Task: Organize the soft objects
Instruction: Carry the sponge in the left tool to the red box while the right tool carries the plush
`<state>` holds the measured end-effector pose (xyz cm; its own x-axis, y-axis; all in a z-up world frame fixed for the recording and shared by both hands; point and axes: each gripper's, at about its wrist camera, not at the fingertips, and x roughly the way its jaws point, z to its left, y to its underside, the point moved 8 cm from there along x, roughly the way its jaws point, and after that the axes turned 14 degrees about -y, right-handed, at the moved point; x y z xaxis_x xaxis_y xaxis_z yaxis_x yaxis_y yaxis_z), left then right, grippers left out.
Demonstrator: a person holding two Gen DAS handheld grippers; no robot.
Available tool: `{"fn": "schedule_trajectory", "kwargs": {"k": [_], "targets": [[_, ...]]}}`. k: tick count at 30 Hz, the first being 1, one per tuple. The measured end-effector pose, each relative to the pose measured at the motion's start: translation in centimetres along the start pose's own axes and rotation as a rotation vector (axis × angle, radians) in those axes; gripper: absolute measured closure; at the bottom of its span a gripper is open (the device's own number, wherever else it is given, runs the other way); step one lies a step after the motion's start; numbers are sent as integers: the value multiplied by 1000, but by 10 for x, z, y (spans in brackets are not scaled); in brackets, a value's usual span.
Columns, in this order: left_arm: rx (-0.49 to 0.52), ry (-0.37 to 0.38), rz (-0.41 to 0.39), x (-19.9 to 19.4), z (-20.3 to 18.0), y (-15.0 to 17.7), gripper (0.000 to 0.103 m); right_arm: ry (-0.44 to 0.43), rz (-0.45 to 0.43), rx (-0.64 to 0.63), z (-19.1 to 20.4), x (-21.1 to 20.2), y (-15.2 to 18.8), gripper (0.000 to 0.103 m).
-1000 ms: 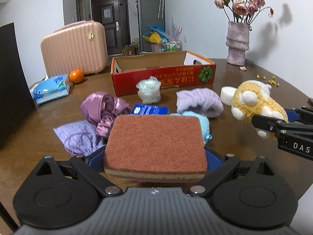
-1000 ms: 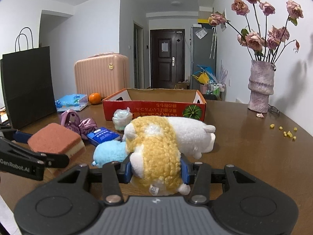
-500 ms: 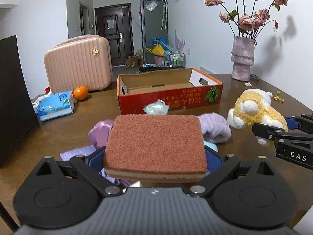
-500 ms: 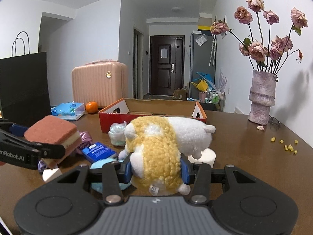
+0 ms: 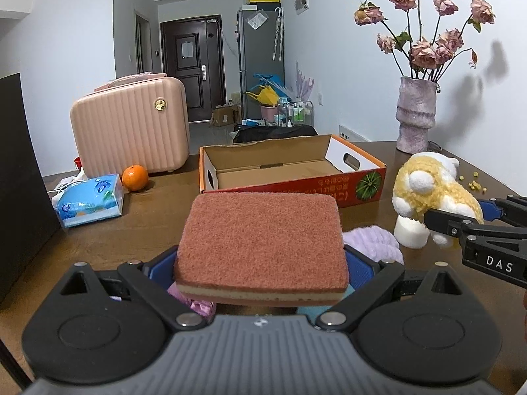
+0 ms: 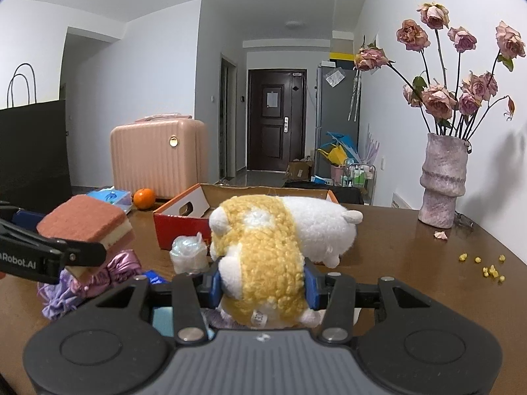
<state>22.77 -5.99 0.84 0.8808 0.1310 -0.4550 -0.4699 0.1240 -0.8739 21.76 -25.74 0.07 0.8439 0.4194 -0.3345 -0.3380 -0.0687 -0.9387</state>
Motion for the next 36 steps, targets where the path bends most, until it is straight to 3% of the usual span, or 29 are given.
{"fn": "schedule_trajectory", "kwargs": {"k": [20,36], "targets": [[-13,4,-38,46,-2,-54,4,26,-28,-12,-23,49,-39,57],[-34,-16,-24,108,-12,-106,4,69,-49,4,-59,103,-75,57]]}}
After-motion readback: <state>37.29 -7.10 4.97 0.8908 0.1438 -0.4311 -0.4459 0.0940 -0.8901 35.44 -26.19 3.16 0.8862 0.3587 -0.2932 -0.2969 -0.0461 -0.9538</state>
